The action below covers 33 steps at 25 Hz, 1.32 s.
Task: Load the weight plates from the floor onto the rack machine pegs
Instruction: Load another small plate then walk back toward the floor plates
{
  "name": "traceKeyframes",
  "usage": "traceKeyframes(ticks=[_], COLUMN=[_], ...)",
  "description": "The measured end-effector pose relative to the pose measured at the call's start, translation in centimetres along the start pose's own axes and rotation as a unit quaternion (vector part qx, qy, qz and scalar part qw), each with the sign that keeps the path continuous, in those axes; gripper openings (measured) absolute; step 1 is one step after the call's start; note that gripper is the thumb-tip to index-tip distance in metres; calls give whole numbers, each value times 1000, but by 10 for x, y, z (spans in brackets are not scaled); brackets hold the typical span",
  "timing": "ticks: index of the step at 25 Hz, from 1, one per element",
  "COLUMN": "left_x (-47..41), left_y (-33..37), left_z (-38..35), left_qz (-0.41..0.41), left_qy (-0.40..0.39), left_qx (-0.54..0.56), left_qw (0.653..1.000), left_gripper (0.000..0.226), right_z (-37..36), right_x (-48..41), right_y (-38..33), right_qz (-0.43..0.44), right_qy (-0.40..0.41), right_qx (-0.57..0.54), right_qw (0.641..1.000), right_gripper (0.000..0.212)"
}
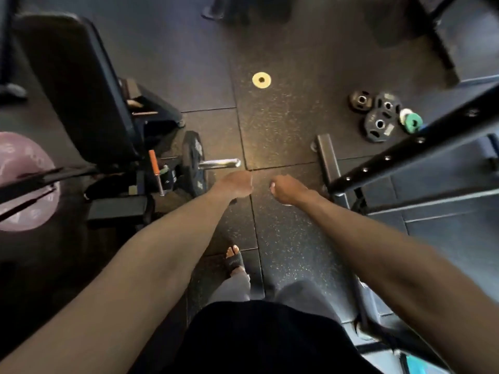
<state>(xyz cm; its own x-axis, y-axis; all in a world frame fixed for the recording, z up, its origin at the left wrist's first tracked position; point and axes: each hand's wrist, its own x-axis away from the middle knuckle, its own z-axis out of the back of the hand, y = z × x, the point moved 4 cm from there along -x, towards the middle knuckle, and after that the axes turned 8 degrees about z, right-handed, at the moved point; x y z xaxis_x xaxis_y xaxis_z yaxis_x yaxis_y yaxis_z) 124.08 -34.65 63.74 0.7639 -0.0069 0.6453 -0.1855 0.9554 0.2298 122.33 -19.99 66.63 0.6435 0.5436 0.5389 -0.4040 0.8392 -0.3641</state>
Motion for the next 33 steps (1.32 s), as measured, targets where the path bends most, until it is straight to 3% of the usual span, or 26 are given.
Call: traceKeyframes(ticks=[7,10,19,25,33], left_x=[-84,-148,-364,-517,-716], left_y=[-62,-59,-59,-94,-126], left_z=[25,52,149,221,276], left_qz=[94,97,141,155,140], left_qy=[-55,-71,-77,-78,-104], left_qx=[126,132,226,188,181], left_qw=[986,984,961,967,968], left_gripper=[20,27,19,30,17], right_z=[15,39,135,183,219], right_x=[-123,-188,-388,-526,-710], right_y=[2,34,142,186,243], right_qz=[42,46,-6,-55,-141], right_qy=[-91,-114,-160,-144,-91], right_qx=[-19,-28,-71,-105,-161], right_qw=[995,992,985,982,973], right_gripper=[25,28,28,30,34])
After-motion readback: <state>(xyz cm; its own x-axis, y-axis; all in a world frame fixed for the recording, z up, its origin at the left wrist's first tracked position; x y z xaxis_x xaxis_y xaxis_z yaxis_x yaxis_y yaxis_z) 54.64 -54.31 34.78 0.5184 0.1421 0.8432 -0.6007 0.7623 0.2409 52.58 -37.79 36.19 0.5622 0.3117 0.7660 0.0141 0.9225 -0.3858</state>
